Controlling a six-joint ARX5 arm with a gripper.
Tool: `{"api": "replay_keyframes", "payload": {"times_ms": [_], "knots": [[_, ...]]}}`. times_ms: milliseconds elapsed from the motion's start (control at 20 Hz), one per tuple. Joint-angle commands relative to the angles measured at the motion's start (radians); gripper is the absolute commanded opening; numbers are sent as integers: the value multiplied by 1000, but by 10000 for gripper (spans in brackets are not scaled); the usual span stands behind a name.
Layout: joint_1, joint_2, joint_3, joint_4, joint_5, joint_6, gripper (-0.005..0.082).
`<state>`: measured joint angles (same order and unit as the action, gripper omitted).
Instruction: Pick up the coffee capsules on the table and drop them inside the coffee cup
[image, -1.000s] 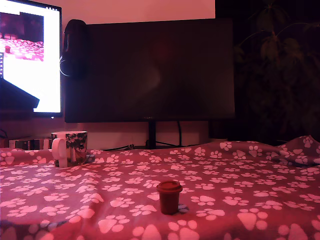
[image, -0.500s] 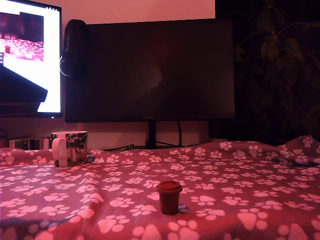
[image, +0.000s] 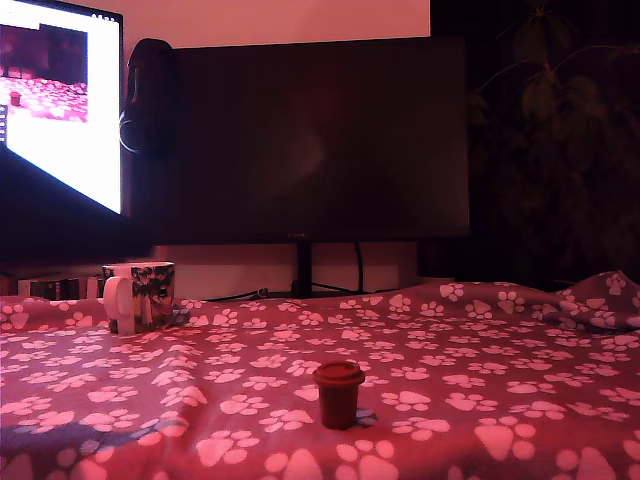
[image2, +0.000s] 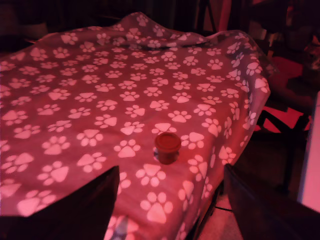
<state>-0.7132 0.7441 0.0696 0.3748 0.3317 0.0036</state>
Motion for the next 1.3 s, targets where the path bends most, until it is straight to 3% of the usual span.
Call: {"api": "replay_keyframes", "payload": {"times_ms": [0,250,750,1250], "knots": [[-11,62,-23,54,2,5,606],[-35,245,-23,228,6,4,606],[-56,439,-22,474,0,6,606],[-87,620,97,459,3,24,606]]}}
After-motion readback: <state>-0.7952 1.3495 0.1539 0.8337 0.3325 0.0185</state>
